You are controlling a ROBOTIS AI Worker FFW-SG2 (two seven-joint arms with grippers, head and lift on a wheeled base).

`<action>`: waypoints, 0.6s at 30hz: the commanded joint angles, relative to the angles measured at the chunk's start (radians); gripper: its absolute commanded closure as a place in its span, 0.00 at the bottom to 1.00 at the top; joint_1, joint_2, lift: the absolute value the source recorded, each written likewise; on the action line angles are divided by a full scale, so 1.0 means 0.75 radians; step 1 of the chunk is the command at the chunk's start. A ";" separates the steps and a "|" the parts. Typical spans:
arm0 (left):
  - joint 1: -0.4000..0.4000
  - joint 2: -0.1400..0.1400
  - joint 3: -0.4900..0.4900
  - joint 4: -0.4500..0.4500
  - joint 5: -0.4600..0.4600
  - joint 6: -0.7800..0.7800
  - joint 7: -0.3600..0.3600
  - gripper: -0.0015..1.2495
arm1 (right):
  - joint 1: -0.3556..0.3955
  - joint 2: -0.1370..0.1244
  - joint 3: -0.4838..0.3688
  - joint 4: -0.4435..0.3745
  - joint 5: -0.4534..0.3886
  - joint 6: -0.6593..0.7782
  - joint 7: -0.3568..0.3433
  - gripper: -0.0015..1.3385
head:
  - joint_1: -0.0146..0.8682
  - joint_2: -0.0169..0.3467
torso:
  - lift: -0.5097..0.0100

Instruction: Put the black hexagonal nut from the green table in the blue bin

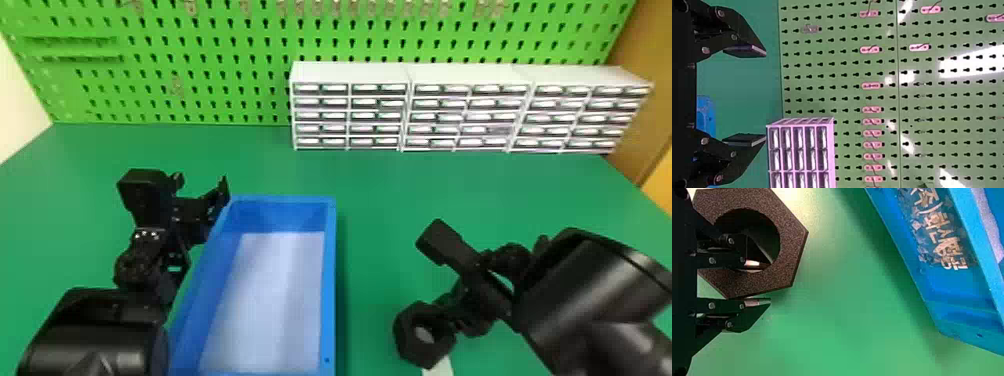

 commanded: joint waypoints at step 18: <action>-0.002 0.000 -0.004 0.002 -0.002 0.002 0.000 0.39 | -0.032 0.021 -0.119 -0.085 0.290 0.034 0.186 0.75 | 0.79 0.19 | 0.80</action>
